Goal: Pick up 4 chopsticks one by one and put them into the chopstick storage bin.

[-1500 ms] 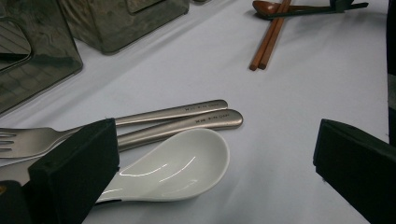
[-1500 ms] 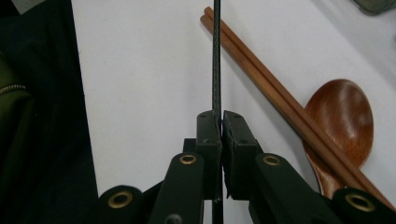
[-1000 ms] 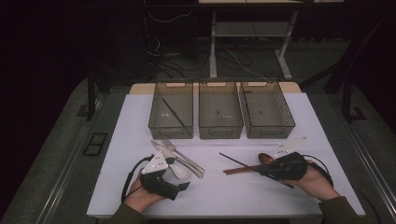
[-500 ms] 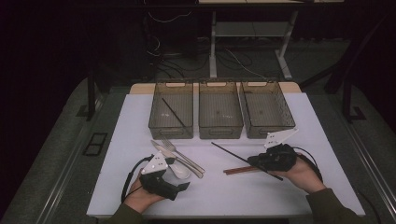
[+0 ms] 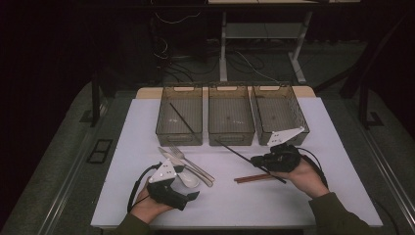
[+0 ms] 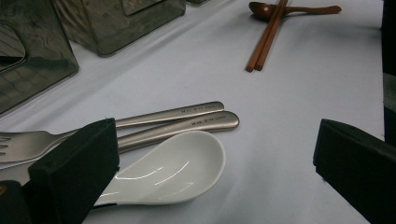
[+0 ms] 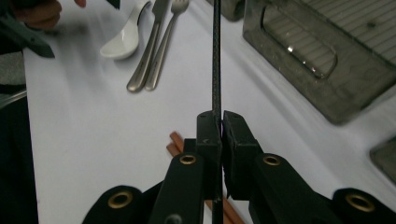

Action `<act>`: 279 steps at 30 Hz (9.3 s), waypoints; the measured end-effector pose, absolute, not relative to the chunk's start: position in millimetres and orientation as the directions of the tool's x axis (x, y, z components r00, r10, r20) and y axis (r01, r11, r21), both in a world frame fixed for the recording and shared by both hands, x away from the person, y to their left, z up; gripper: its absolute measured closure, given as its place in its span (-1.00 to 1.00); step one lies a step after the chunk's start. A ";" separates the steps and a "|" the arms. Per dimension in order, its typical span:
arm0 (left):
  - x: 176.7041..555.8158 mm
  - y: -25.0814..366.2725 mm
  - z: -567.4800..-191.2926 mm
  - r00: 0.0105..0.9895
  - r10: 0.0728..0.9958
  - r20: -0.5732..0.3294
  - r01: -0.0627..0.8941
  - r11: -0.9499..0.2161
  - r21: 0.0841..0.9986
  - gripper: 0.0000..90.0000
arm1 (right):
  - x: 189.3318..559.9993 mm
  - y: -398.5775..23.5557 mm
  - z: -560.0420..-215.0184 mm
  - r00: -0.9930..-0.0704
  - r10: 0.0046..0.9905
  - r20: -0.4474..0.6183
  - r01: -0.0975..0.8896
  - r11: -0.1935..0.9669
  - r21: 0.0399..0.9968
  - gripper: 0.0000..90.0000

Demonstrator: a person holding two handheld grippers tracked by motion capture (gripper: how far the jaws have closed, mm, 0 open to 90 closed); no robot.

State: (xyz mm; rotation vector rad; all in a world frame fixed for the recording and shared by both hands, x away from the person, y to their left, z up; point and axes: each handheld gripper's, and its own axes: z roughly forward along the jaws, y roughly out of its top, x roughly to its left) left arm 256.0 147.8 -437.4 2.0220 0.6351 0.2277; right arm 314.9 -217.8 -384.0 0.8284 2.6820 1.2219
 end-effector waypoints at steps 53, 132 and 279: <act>256.7 147.2 -436.5 0.855 0.509 -0.101 0.333 -0.390 0.858 -1.00 | 449.0 -26.0 -333.9 -0.780 0.615 0.117 0.439 0.404 0.802 0.89; 257.6 143.5 -438.3 0.857 0.504 -0.109 0.339 -0.391 0.856 -1.00 | 375.1 -165.1 -359.0 -0.845 0.524 0.109 0.388 0.460 0.799 0.22; 256.3 142.2 -436.6 0.859 0.502 -0.100 0.334 -0.403 0.852 -1.00 | 292.1 -269.3 -427.9 -0.947 0.312 0.075 0.308 0.818 0.486 0.85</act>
